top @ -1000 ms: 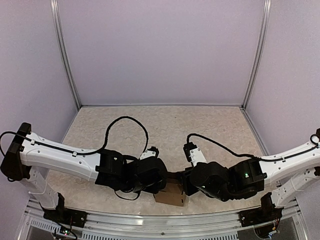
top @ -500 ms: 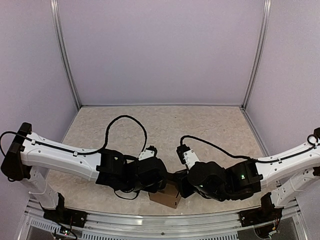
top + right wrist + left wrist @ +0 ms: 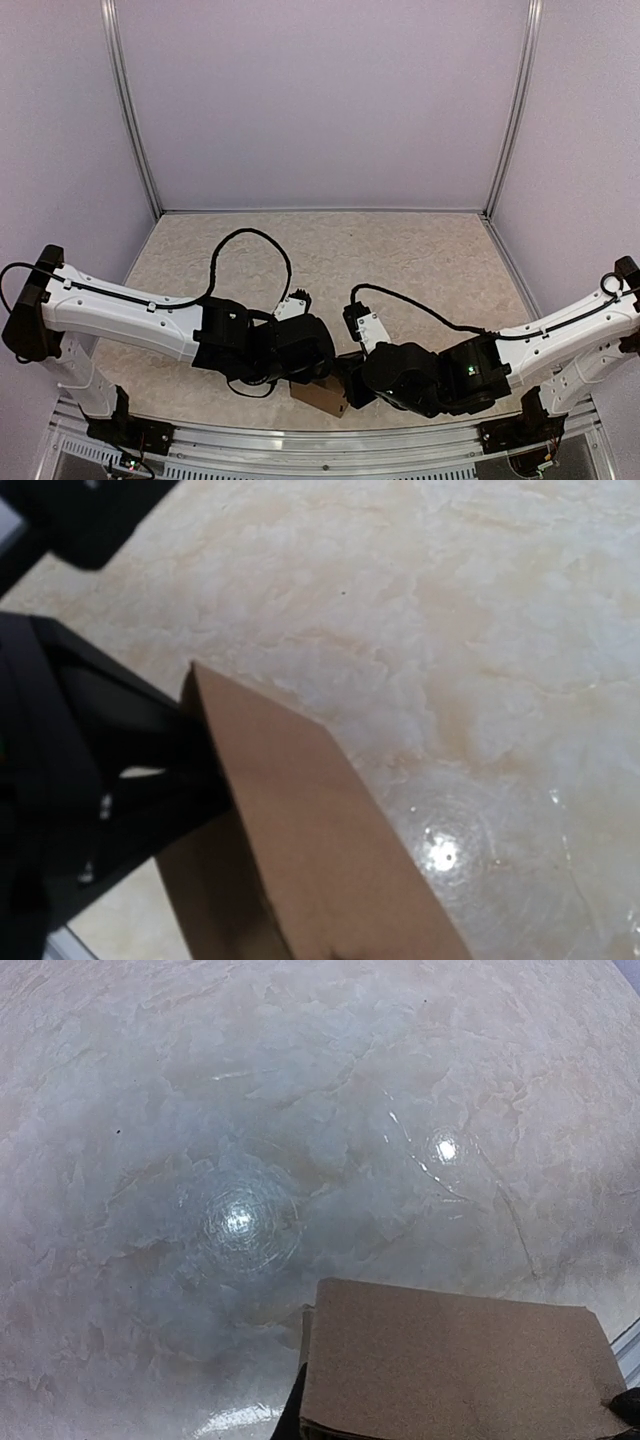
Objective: Fold the paper box
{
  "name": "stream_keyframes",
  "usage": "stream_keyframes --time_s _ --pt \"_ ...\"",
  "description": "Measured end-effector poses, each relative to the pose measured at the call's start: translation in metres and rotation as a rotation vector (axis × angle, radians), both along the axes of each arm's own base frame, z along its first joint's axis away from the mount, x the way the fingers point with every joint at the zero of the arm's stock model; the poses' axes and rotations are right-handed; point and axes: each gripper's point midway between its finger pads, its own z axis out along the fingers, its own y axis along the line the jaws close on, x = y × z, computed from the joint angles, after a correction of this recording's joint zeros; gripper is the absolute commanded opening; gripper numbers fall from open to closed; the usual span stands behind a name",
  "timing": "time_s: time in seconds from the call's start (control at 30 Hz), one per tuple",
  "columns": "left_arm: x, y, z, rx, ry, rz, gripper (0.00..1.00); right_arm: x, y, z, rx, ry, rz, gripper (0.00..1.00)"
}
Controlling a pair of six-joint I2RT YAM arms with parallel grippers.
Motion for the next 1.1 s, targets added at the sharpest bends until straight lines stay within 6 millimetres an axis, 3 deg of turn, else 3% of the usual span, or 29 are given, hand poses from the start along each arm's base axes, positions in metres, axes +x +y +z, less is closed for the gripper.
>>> stream_keyframes --time_s 0.43,0.87,1.1 --pt "-0.011 -0.003 0.004 -0.014 0.001 -0.060 0.30 0.001 0.000 0.001 0.019 0.009 -0.021 0.01" --pt "-0.025 0.016 0.037 -0.120 0.000 -0.129 0.36 0.004 -0.014 -0.014 -0.045 0.001 -0.044 0.00" --pt "-0.012 0.028 0.058 -0.174 -0.031 -0.127 0.36 0.004 -0.016 -0.016 -0.073 -0.021 -0.014 0.00"
